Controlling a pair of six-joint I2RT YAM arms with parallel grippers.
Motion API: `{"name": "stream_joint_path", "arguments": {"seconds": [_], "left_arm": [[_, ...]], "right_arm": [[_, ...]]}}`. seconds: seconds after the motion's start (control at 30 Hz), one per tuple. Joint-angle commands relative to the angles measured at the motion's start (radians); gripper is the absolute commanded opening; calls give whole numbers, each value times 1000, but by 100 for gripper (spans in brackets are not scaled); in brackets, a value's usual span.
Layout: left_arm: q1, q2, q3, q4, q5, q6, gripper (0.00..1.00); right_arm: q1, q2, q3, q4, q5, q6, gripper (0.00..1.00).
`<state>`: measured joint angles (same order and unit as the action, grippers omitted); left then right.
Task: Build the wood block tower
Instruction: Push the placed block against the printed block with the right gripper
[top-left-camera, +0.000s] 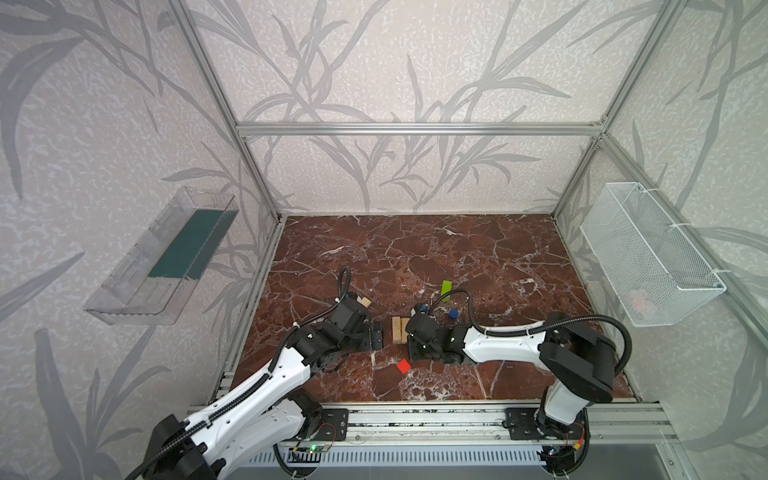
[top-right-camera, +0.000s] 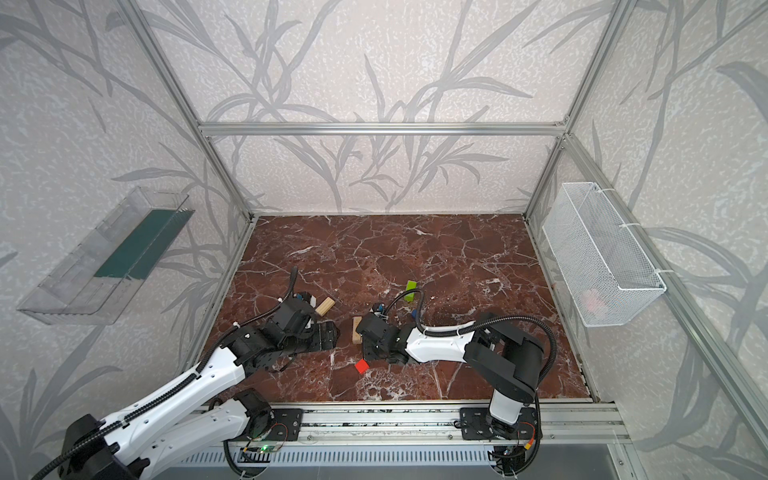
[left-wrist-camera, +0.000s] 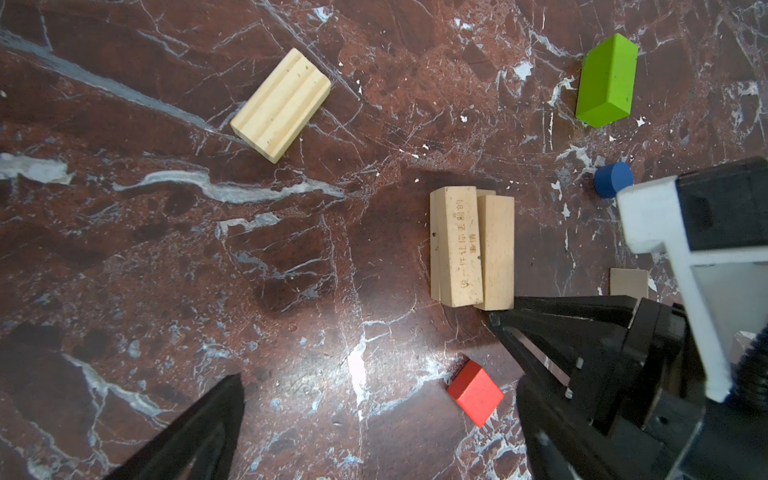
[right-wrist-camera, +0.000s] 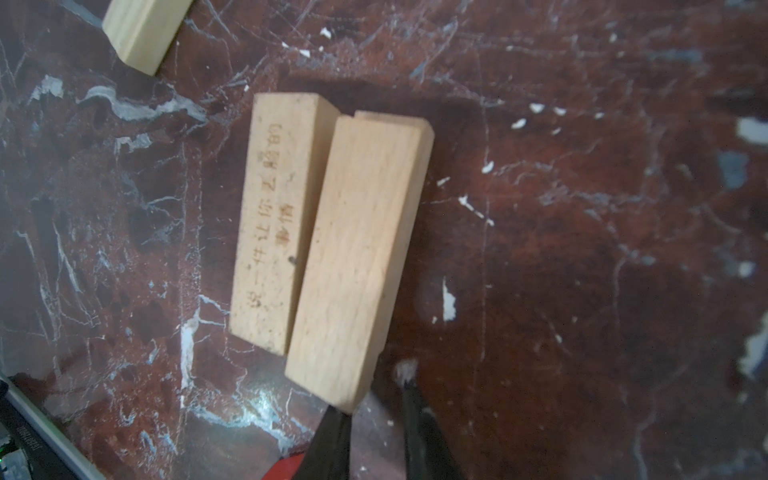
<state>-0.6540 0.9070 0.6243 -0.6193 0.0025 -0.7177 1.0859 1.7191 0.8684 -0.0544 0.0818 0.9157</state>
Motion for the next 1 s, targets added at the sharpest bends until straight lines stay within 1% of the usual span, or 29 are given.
{"name": "stream_joint_path", "arguments": {"seconds": [0.0,0.6,0.8,0.83,0.97], "left_arm": [[4,3,28,-5,-4,8,100],[4,17,32,1,3,11,100],[3,16,31,1,4,11,100],[4,16,31,2,5,10,100],[4,19,33,5,4,12,100]], "right_arm": [[5,7,26,-25,31,-17,24],[5,11,46,-32,36,-32,24],[4,-7,27,-38,38,-35,24],[5,-37,24,-35,33,-36,24],[4,-74,13,-32,19,-41,24]]}}
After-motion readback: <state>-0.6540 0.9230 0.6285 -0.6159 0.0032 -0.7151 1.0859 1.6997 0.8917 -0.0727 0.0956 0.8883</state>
